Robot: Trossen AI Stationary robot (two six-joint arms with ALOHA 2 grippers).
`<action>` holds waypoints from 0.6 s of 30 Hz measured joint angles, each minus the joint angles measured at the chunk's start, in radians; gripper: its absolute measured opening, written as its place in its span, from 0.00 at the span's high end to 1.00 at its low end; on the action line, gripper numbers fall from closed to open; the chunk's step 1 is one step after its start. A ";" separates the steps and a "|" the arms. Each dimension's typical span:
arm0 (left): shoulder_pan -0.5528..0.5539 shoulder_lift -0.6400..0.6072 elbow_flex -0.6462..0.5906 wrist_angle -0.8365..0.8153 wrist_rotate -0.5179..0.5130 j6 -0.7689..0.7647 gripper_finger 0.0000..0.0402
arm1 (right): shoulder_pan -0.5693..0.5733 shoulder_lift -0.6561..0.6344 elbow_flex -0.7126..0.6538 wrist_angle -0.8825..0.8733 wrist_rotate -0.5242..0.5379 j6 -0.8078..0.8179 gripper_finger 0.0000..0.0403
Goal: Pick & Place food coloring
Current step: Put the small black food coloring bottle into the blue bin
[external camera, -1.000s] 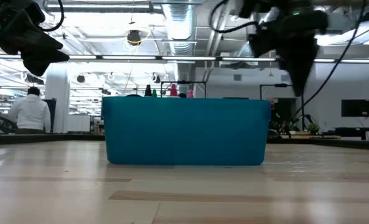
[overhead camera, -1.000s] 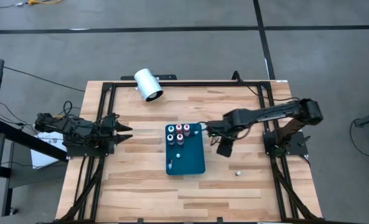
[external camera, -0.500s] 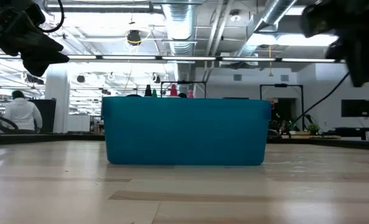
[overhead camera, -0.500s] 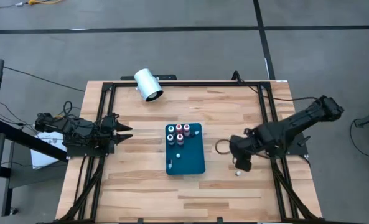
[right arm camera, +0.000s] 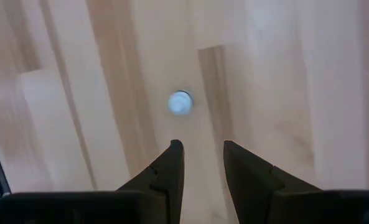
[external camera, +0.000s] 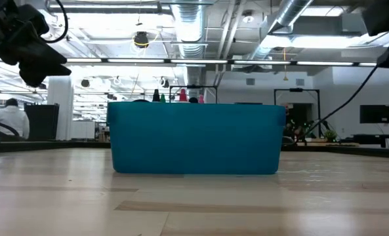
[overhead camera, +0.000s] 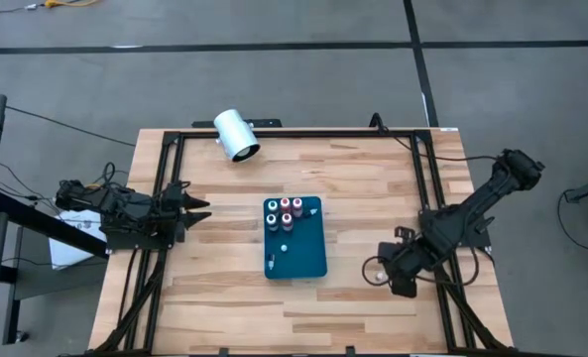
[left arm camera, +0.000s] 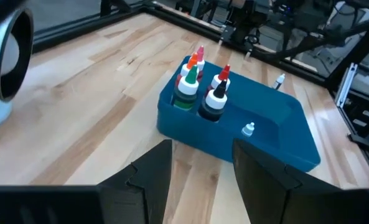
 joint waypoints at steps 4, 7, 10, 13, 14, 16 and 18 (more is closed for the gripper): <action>0.000 0.000 0.000 -0.001 0.000 -0.036 0.60 | 0.009 0.001 -0.024 0.053 0.013 -0.013 0.75; 0.000 0.000 0.000 -0.001 0.000 -0.056 0.60 | 0.008 0.001 -0.035 0.080 0.022 -0.047 0.75; 0.000 0.000 0.000 -0.001 0.000 -0.062 0.60 | 0.008 0.001 -0.049 0.118 0.021 -0.063 0.75; 0.000 0.000 0.000 -0.001 0.000 -0.062 0.60 | 0.008 0.001 -0.071 0.173 0.016 -0.064 0.75; 0.000 0.000 0.000 -0.001 0.000 -0.062 0.60 | 0.008 0.001 -0.077 0.188 0.006 -0.066 0.75; 0.000 0.000 0.000 -0.001 0.000 -0.062 0.60 | 0.006 0.002 -0.080 0.197 -0.005 -0.080 0.75; 0.000 0.000 0.000 -0.002 0.000 -0.061 0.60 | 0.006 0.002 -0.080 0.212 -0.006 -0.087 0.75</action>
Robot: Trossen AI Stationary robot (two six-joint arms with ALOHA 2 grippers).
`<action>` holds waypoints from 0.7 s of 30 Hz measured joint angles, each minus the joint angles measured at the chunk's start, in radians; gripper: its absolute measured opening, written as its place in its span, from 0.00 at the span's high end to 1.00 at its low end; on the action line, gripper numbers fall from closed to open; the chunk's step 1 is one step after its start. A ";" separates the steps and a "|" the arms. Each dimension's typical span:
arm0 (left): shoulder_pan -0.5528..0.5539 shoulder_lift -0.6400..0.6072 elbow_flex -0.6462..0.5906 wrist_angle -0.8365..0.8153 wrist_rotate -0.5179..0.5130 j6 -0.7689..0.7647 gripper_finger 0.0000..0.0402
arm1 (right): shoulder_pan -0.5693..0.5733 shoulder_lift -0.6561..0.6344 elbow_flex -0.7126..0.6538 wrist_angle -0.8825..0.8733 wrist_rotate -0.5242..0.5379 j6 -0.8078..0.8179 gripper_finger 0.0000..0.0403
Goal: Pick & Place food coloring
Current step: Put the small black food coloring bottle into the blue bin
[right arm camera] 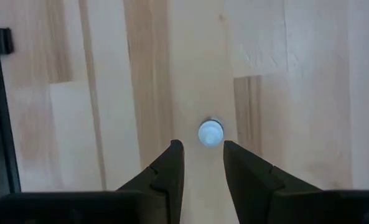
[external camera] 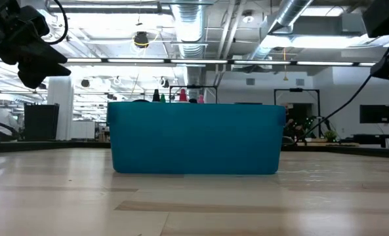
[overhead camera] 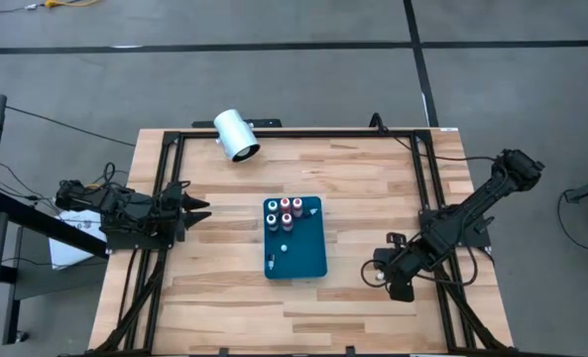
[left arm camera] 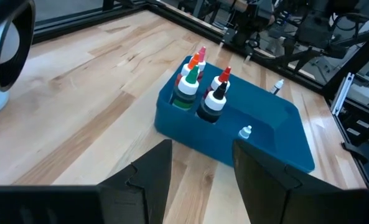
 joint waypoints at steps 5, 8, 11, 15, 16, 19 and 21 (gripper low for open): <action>0.000 0.000 0.000 -0.025 -0.001 0.000 0.60 | 0.000 0.000 0.000 -0.004 0.000 -0.003 0.75; 0.000 0.000 0.000 -0.037 -0.001 0.000 0.60 | -0.003 0.009 0.000 -0.004 0.001 -0.004 0.75; 0.000 0.000 0.000 -0.046 -0.001 0.000 0.60 | -0.007 0.035 0.000 0.001 -0.001 -0.004 0.75; 0.000 0.000 0.000 -0.045 -0.002 0.000 0.60 | -0.007 0.090 0.001 0.060 -0.020 -0.032 0.75; 0.000 0.000 0.000 -0.045 -0.002 0.000 0.60 | -0.008 0.106 0.002 0.074 -0.025 -0.040 0.75; 0.000 0.000 0.000 -0.045 -0.002 0.000 0.60 | -0.013 0.151 0.002 0.080 -0.029 -0.047 0.75; 0.000 0.000 0.000 -0.045 -0.002 -0.001 0.60 | -0.013 0.182 0.002 0.077 -0.029 -0.047 0.75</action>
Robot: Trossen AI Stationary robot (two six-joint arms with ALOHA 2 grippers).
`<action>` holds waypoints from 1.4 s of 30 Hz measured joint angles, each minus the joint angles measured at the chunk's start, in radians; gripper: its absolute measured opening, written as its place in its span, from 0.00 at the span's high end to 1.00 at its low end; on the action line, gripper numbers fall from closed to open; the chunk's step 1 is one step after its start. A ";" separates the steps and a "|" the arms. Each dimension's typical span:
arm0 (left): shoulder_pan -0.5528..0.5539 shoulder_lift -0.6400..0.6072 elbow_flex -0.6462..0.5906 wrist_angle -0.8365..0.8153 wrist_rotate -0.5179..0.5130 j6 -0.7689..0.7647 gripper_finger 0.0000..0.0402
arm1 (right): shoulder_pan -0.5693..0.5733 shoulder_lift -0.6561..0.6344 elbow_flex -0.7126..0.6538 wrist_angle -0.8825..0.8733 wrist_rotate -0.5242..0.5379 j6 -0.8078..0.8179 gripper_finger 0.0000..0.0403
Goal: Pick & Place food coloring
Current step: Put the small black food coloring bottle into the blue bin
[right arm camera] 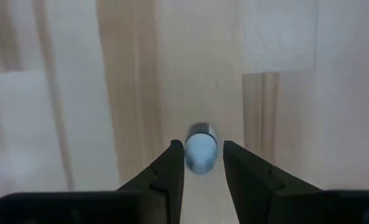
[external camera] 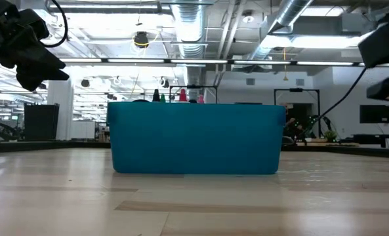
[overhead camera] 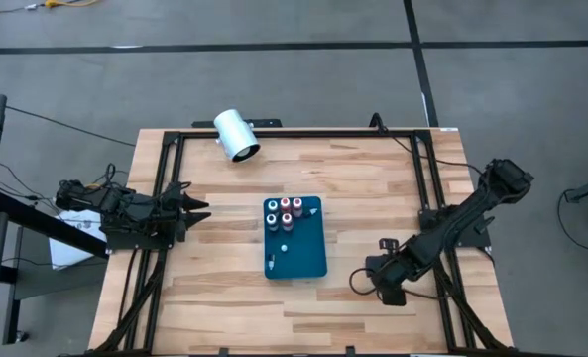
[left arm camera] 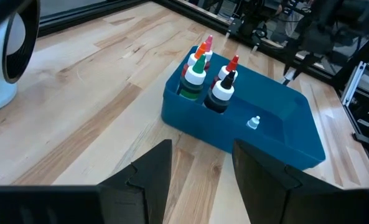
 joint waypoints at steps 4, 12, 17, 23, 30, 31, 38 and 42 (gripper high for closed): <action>0.000 0.000 0.000 0.002 0.000 0.000 0.60 | 0.000 0.051 0.000 0.002 -0.002 0.000 0.75; 0.000 0.000 0.000 0.002 0.000 0.000 0.60 | 0.000 0.108 0.000 0.035 -0.030 -0.008 0.75; 0.000 0.000 0.000 0.002 0.000 0.000 0.60 | 0.000 0.104 0.000 0.050 -0.026 -0.008 0.75; 0.000 0.000 0.000 0.002 0.000 0.000 0.60 | 0.000 0.104 0.000 0.050 -0.025 -0.008 0.75; 0.000 0.000 0.000 0.002 0.000 0.000 0.60 | 0.000 0.104 0.000 0.050 -0.025 -0.008 0.75; 0.000 0.000 0.000 0.002 0.000 0.000 0.60 | 0.000 0.104 0.000 0.050 -0.025 -0.008 0.75; 0.000 0.000 0.000 0.001 0.000 0.000 0.60 | -0.017 0.103 0.000 0.050 -0.025 0.000 0.81; 0.000 0.000 0.000 0.001 0.000 0.000 0.60 | -0.042 0.103 0.000 0.050 -0.025 -0.004 0.83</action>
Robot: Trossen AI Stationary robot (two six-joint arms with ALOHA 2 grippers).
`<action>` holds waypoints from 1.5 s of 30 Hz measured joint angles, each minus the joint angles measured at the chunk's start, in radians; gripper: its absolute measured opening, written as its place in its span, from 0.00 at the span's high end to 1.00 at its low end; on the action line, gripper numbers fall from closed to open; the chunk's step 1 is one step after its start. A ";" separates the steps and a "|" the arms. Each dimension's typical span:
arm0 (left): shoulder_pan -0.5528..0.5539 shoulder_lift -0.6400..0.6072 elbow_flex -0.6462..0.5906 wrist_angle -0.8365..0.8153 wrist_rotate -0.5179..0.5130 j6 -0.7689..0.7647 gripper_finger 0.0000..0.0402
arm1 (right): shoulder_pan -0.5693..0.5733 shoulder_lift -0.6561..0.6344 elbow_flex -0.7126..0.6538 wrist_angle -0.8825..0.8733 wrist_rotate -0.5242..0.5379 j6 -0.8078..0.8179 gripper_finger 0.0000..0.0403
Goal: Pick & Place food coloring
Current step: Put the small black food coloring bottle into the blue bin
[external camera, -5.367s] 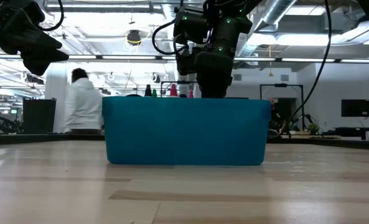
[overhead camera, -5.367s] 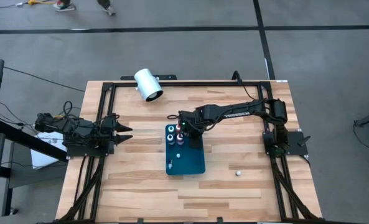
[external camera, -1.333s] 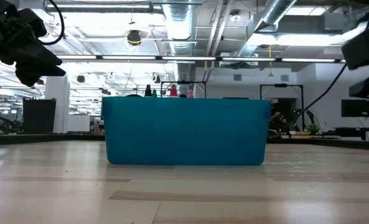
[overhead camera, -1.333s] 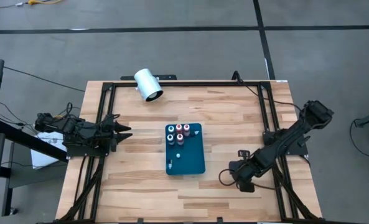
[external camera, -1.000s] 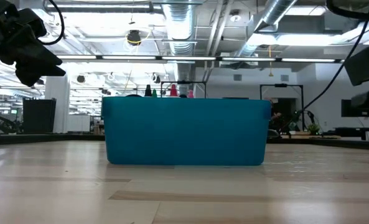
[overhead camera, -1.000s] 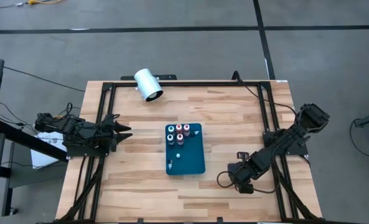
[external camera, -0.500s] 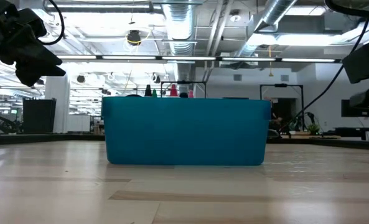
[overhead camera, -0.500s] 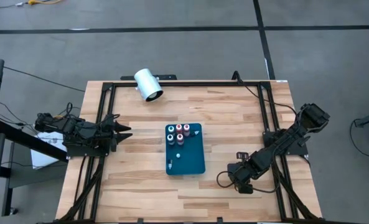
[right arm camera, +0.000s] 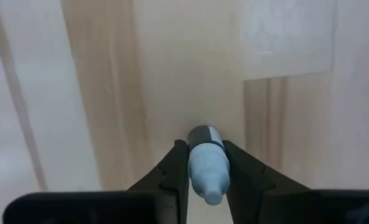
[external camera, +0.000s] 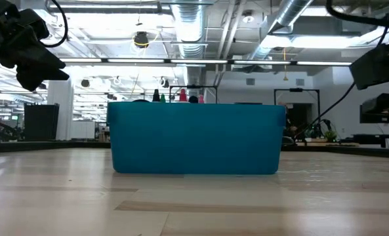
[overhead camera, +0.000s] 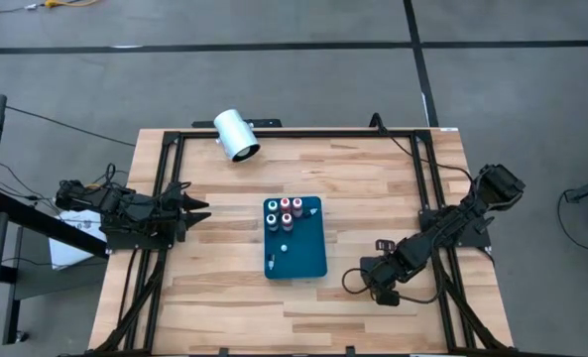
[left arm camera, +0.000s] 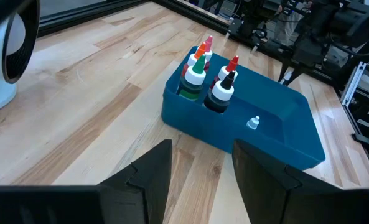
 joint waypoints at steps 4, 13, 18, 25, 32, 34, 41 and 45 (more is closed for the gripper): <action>0.000 0.000 0.000 0.000 0.000 0.000 0.60 | -0.025 0.000 0.000 -0.004 -0.001 -0.004 0.83; 0.000 0.000 0.000 -0.001 0.000 0.000 0.60 | -0.091 0.000 0.058 -0.095 -0.008 -0.104 0.83; 0.000 0.000 0.000 -0.001 0.000 0.004 0.60 | -0.140 0.000 0.130 -0.170 -0.007 -0.198 0.83; 0.000 0.000 0.000 -0.001 0.000 0.007 0.60 | -0.212 0.000 0.239 -0.236 -0.006 -0.334 0.83; 0.000 0.000 0.000 -0.001 0.000 0.007 0.60 | -0.279 0.000 0.355 -0.275 -0.006 -0.488 0.83; 0.000 0.000 0.000 -0.001 0.000 0.007 0.60 | -0.300 0.000 0.381 -0.280 -0.006 -0.534 0.83; 0.000 0.000 0.000 -0.001 0.000 0.007 0.60 | -0.377 0.000 0.469 -0.274 0.001 -0.682 0.83; 0.000 0.000 0.000 -0.001 0.000 0.007 0.60 | -0.423 0.000 0.513 -0.257 0.005 -0.737 0.83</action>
